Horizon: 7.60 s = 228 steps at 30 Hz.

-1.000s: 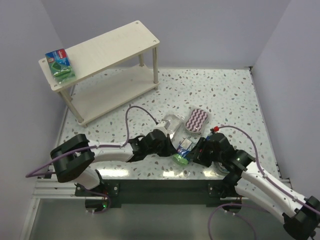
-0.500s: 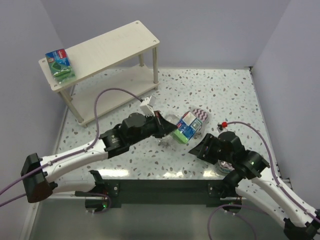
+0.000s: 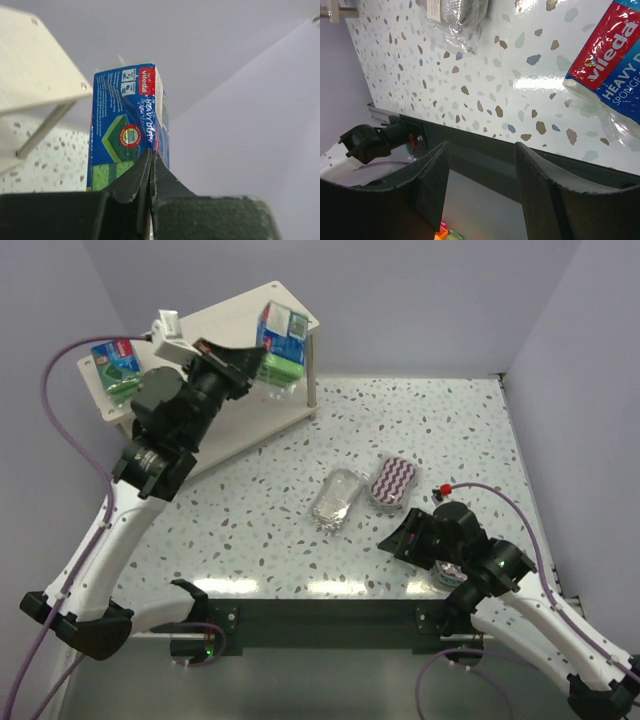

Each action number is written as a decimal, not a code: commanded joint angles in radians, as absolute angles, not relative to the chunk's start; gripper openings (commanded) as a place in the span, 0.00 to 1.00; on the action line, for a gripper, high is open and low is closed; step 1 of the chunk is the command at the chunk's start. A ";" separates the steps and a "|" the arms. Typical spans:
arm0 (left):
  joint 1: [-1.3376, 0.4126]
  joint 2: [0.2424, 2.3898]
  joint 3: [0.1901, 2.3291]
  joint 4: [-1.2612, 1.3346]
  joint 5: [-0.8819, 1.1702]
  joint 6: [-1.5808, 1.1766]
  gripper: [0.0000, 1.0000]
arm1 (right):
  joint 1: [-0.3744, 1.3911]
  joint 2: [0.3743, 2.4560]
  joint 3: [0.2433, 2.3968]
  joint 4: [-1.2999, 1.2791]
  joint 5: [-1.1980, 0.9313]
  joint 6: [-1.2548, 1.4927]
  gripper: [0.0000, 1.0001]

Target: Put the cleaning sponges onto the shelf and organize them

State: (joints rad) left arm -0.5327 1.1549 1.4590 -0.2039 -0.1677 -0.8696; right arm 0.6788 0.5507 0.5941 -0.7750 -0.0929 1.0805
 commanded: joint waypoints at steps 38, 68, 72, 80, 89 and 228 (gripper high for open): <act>0.063 1.267 1.316 0.086 -0.083 -1.311 0.00 | 0.681 0.563 0.574 -0.698 -0.147 1.032 0.58; 0.049 1.033 1.301 0.104 0.328 -1.203 0.77 | 0.681 0.568 0.658 -0.889 0.120 1.074 0.82; -0.061 0.971 1.233 0.132 0.514 -1.149 0.78 | 0.681 0.569 0.748 -1.125 0.386 1.155 0.90; -0.334 0.833 0.941 0.037 0.561 -0.939 0.79 | 0.680 0.627 0.713 -1.164 0.532 1.264 0.88; -0.623 0.841 0.692 0.012 0.482 -0.822 0.79 | 0.680 0.548 0.539 -0.976 0.583 1.321 0.66; -0.311 1.790 2.020 -0.195 -0.425 -1.318 0.10 | 0.670 0.364 0.733 -0.971 0.195 1.060 0.85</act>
State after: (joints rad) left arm -0.3038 1.8153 1.9732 -0.1982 -0.3733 -1.2804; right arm 0.6674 0.3595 0.7349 -1.0058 0.2062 1.0779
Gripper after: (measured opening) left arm 0.073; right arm 0.845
